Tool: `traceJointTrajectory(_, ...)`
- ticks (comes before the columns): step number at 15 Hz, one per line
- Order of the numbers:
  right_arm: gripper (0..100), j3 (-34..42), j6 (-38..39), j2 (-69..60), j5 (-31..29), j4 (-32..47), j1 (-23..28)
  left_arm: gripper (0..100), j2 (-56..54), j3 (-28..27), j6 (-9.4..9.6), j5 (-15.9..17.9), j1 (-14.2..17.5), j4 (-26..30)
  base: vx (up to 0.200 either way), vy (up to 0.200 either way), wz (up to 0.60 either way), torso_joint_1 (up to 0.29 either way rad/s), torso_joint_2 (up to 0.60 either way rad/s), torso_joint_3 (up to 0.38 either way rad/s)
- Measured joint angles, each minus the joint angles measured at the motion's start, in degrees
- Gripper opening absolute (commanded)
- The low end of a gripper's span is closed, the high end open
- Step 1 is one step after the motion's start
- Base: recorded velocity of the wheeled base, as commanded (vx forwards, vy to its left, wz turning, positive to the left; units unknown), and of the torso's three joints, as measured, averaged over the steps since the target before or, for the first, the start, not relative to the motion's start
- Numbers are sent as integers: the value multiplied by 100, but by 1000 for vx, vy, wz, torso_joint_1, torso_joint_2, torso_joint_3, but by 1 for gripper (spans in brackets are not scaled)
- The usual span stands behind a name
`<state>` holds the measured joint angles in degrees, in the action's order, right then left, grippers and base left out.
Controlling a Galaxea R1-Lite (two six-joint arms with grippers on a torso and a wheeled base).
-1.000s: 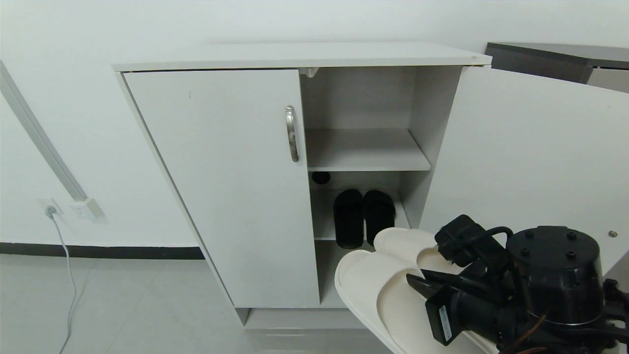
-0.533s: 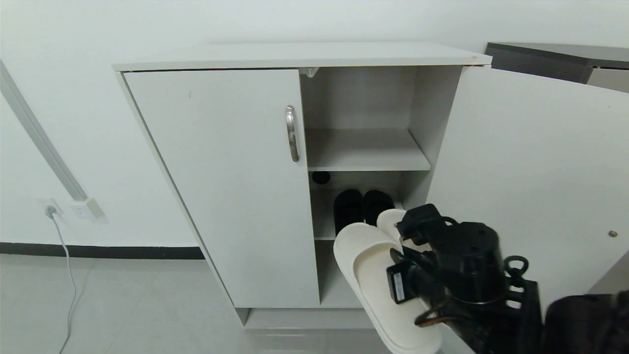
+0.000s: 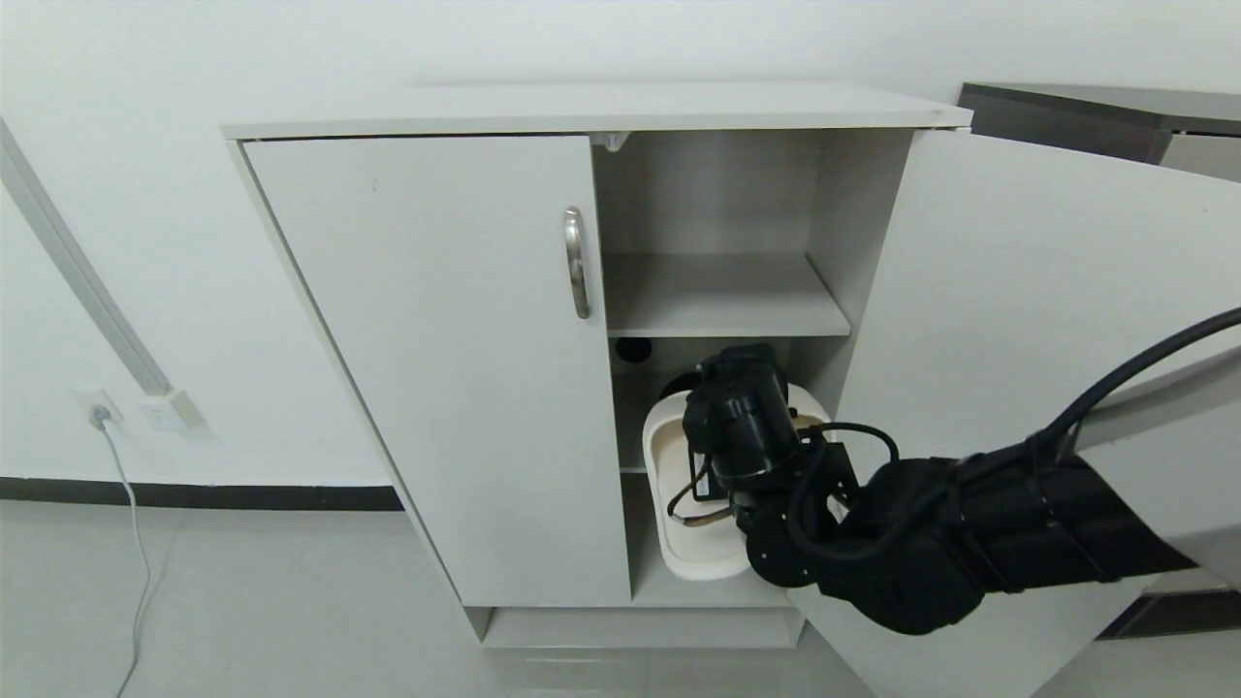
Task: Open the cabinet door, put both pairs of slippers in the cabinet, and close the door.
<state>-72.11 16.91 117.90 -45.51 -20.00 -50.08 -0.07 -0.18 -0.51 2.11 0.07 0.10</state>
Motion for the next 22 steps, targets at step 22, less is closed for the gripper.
traceJointTrajectory(22,0,-1050,-156,-530,-113,688,35,0,0,0,20,12,0,6,55,0,0,1,0,1)
